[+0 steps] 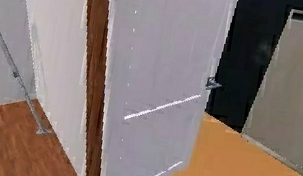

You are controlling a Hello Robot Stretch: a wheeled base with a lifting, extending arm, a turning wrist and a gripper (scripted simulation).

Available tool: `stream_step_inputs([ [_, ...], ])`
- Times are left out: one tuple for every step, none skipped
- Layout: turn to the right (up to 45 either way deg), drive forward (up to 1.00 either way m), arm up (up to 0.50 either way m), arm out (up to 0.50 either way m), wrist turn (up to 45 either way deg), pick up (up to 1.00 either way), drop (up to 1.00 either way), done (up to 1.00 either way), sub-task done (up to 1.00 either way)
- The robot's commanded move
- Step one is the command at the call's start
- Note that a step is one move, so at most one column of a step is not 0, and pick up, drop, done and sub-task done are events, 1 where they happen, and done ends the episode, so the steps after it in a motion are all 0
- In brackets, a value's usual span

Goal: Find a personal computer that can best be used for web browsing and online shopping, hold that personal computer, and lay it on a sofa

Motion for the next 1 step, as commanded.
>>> stream_step_inputs([
  [-45.0,0.00,0.00,0.00,0.0,0.00,0.00,0.00,0.00],
])
